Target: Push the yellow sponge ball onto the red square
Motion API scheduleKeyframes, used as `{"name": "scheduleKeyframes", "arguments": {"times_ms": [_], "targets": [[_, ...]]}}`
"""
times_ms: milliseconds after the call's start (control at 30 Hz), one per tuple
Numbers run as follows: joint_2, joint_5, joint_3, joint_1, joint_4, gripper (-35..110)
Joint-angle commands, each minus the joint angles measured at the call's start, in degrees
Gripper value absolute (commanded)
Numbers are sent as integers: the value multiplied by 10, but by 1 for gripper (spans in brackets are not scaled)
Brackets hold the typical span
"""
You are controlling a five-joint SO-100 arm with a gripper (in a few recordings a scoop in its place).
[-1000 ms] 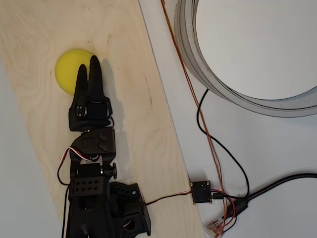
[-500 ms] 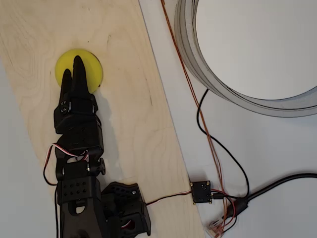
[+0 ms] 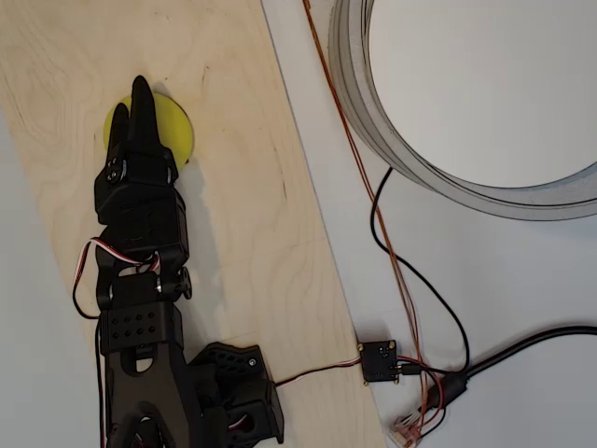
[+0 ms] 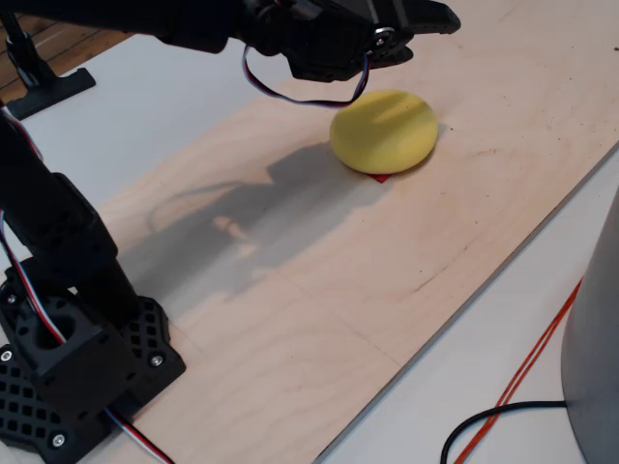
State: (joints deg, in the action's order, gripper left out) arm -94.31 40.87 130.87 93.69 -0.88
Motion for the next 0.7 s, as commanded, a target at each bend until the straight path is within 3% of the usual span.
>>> {"name": "scheduleKeyframes", "arguments": {"times_ms": [0,433,667], "targets": [[18,6,-33,-4,-2,22],[83,18,-91,-17,-4,22],[122,40,-156,-20,-78,22]]}}
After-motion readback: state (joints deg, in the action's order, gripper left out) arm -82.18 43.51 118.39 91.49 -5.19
